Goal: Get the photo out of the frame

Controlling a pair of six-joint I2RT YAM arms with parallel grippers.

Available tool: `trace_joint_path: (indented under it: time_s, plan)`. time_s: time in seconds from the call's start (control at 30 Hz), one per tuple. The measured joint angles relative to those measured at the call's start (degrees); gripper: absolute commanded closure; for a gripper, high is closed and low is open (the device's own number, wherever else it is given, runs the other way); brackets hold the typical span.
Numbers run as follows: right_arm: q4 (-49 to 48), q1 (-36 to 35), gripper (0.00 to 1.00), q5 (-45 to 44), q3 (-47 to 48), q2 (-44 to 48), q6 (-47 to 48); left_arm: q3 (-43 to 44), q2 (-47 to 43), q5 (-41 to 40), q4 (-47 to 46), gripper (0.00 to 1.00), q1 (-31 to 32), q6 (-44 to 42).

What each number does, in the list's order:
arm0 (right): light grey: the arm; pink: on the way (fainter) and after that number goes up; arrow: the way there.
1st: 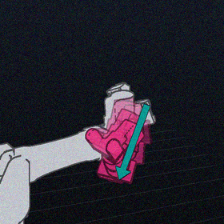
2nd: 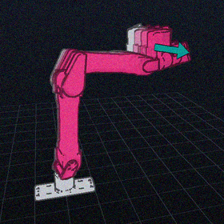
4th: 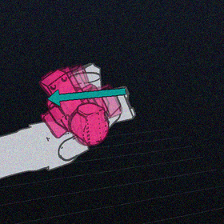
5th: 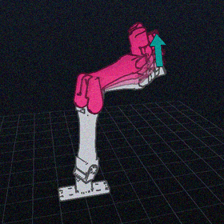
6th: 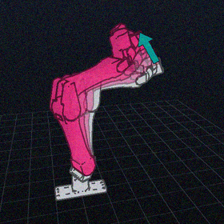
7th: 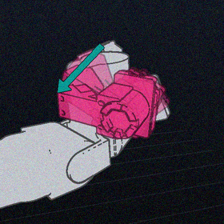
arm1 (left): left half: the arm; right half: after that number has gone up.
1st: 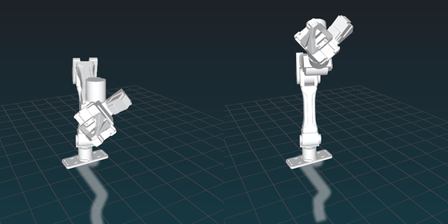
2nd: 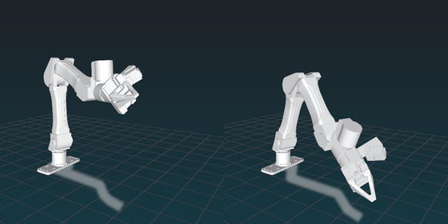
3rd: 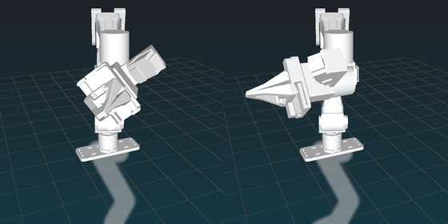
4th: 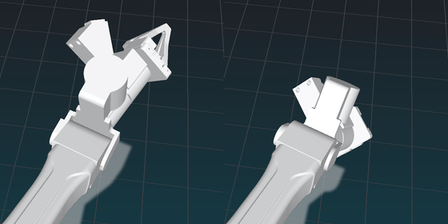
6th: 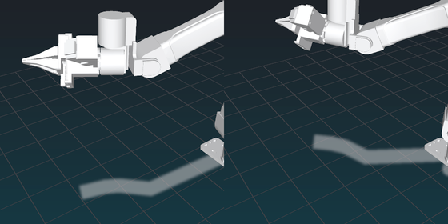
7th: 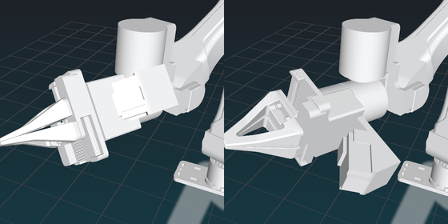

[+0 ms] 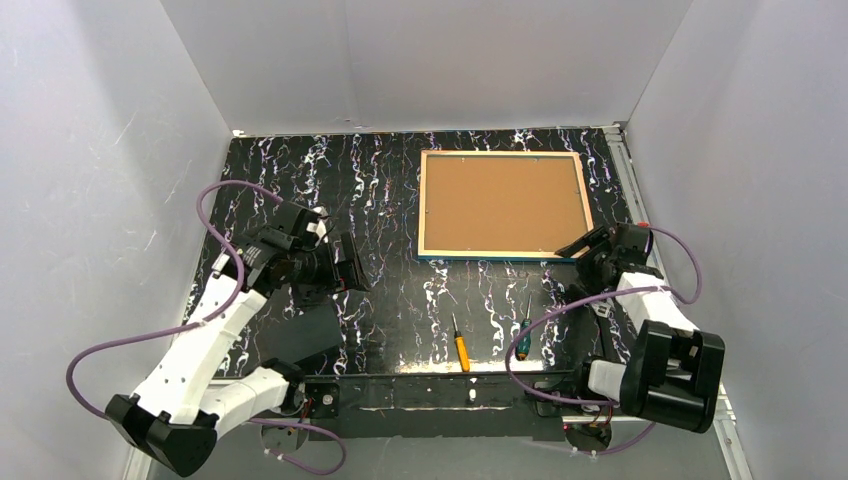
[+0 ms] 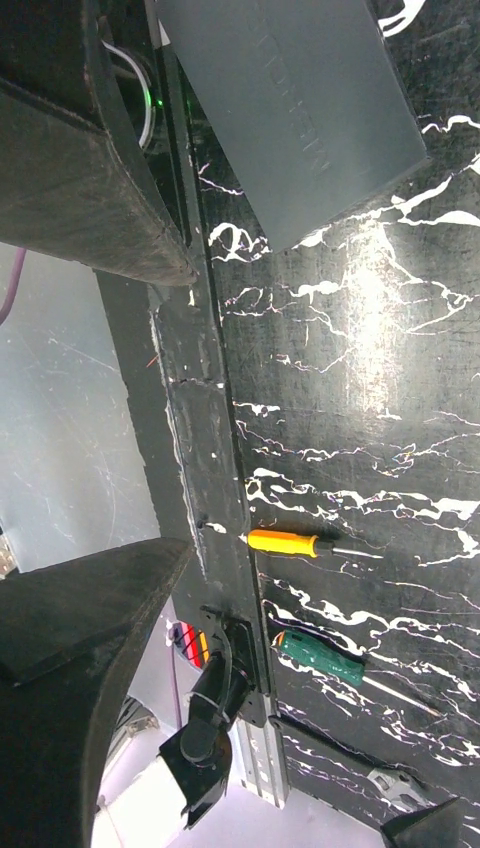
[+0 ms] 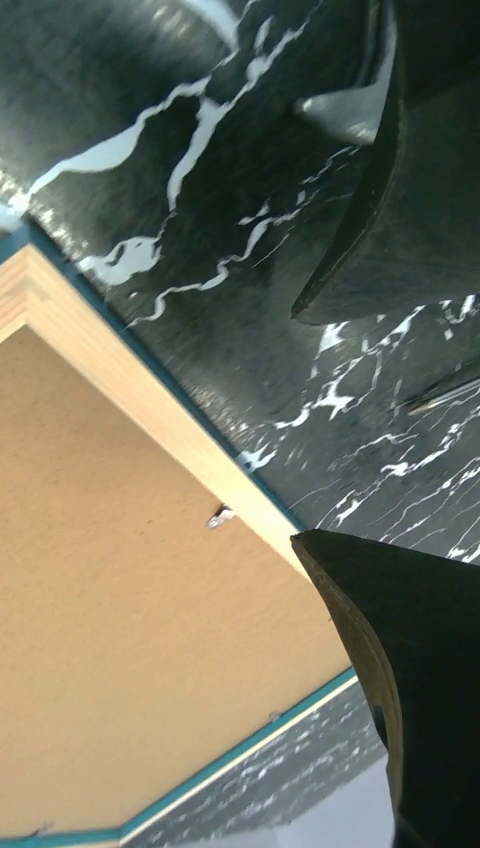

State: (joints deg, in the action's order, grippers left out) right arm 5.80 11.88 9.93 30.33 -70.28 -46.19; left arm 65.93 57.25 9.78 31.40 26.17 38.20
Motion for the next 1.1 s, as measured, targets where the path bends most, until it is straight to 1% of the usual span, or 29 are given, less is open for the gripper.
trace_joint_path:
  time_s: [0.1, 0.17, 0.3, 0.43, 0.5, 0.6, 0.73, 0.83, 1.0, 1.1]
  plan:
    - [7.0, -1.8, 0.15, -2.3, 1.8, 2.7, 2.0, -0.9, 0.9, 0.7, -1.0, 0.02, 0.4, 0.0]
    - [12.1, -6.1, 0.15, -4.7, 3.0, 4.6, 3.0, -1.7, 1.7, 1.3, -1.9, 0.02, 0.7, 0.0]
    - [22.2, -23.6, 0.13, -11.3, 4.9, 9.7, 2.0, -3.0, 4.4, 3.2, -4.0, 0.02, 1.9, 0.2]
    - [29.4, -38.9, 0.13, -16.4, 5.1, 13.4, -2.2, -3.6, 7.7, 5.3, -6.3, 0.02, 3.5, 0.2]
    - [33.3, -47.8, 0.12, -19.8, 5.1, 14.4, -5.3, -3.6, 9.7, 6.4, -7.6, 0.02, 4.6, 0.0]
    - [36.9, -55.9, 0.08, -22.5, 5.2, 13.8, -8.4, -3.3, 12.9, 7.8, -8.7, 0.02, 6.3, -0.3]
    - [39.1, -64.4, 0.06, -25.8, 7.4, 9.3, -10.2, -0.4, 17.6, 9.3, -9.6, 0.02, 7.8, -1.2]
    - [38.6, -70.8, 0.08, -28.5, 11.5, 3.8, -9.7, 1.4, 18.4, 9.4, -10.4, 0.02, 7.8, -1.8]
    - [33.6, -82.0, 0.11, -32.8, 20.3, -7.3, -7.2, 2.3, 18.6, 10.4, -11.4, 0.02, 7.8, -2.1]
    - [30.6, -86.5, 0.14, -35.1, 23.8, -13.9, -6.2, 2.3, 19.5, 11.4, -12.2, 0.02, 7.8, -2.1]
